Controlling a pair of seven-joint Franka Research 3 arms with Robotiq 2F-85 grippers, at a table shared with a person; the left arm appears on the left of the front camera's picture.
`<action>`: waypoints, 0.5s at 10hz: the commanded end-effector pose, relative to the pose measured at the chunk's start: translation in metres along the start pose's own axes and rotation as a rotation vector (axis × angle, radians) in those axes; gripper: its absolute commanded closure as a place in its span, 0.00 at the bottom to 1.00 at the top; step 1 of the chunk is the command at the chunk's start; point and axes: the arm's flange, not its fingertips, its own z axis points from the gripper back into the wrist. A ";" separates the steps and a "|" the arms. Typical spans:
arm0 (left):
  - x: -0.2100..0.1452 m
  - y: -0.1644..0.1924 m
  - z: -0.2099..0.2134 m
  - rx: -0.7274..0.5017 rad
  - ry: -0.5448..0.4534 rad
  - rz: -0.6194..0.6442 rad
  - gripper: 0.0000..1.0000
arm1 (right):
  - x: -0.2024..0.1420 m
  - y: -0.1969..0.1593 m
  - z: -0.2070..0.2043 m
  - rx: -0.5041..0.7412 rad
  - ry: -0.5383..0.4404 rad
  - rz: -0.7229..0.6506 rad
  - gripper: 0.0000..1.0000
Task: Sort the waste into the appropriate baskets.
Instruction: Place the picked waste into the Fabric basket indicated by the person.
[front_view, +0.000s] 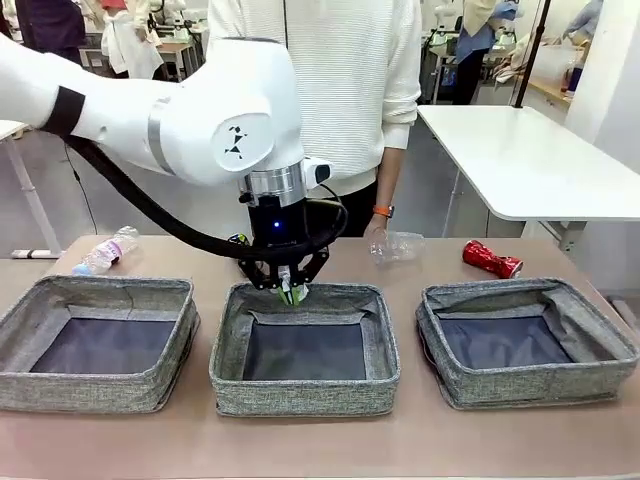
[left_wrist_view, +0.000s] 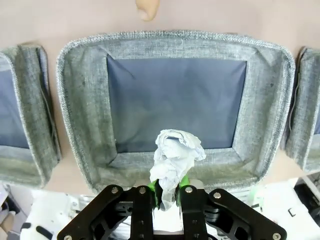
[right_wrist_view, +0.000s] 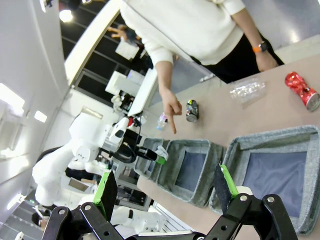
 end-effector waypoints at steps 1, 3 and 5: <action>0.000 -0.003 0.002 -0.015 0.037 -0.006 0.34 | 0.003 0.000 -0.001 0.014 -0.014 0.022 0.00; -0.001 -0.003 0.001 -0.006 0.038 0.004 0.00 | 0.003 0.000 -0.001 0.014 -0.014 0.022 0.00; -0.001 0.000 0.001 -0.002 0.037 -0.005 0.00 | 0.003 0.000 -0.001 0.014 -0.014 0.022 0.00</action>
